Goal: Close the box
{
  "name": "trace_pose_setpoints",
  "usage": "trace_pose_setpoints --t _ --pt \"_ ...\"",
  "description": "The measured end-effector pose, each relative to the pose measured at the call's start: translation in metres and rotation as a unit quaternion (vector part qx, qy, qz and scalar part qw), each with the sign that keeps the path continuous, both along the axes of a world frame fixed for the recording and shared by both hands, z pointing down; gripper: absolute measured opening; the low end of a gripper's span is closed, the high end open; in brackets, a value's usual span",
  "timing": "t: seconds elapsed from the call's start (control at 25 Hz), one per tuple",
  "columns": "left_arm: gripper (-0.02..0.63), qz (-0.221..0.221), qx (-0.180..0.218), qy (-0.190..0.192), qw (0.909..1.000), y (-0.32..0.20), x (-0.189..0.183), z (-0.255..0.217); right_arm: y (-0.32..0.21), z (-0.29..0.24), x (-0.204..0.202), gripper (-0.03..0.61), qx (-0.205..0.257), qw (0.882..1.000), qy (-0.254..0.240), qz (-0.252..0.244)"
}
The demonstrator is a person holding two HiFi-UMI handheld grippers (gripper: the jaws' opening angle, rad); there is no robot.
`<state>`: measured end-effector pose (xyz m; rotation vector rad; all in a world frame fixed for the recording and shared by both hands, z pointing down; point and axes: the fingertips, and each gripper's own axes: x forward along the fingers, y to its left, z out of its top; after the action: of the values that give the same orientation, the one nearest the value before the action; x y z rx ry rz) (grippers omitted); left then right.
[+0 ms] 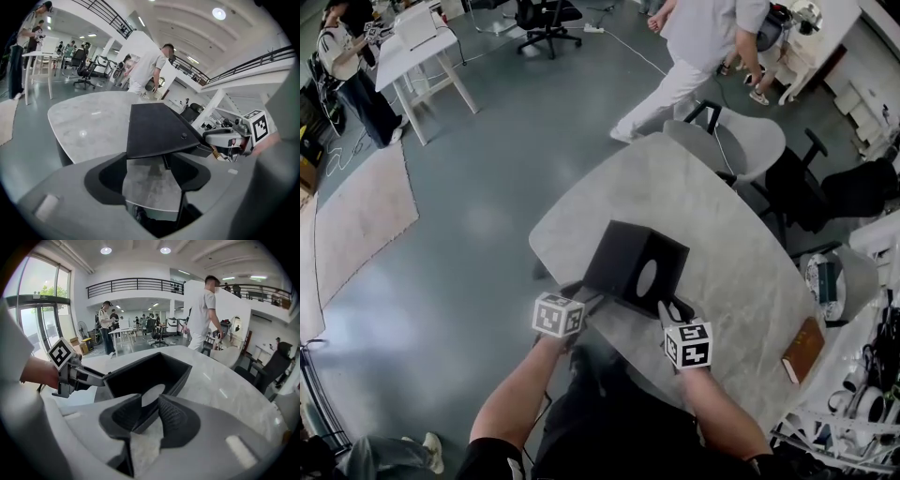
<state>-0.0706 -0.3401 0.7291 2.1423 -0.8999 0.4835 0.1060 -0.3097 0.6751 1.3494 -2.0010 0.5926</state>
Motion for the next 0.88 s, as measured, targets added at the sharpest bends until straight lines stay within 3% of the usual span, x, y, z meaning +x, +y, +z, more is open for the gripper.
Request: trace_pose_setpoints --t 0.2,0.36,0.52,0.88 --pt "0.296 0.014 -0.002 0.033 0.9994 0.003 -0.004 -0.003 0.002 -0.001 -0.004 0.121 0.002 1.0 -0.006 0.0" --pt "0.296 0.016 -0.003 0.088 0.996 0.003 -0.006 -0.011 0.001 -0.002 -0.004 0.121 0.003 1.0 -0.008 0.0" --pt "0.307 -0.027 -0.008 0.171 0.9848 -0.006 -0.013 -0.025 0.0 -0.004 -0.005 0.121 0.005 1.0 -0.012 -0.001" --pt "0.28 -0.093 0.003 0.139 0.9859 -0.018 -0.024 -0.028 -0.001 -0.002 -0.007 0.12 0.005 1.0 -0.012 -0.003"
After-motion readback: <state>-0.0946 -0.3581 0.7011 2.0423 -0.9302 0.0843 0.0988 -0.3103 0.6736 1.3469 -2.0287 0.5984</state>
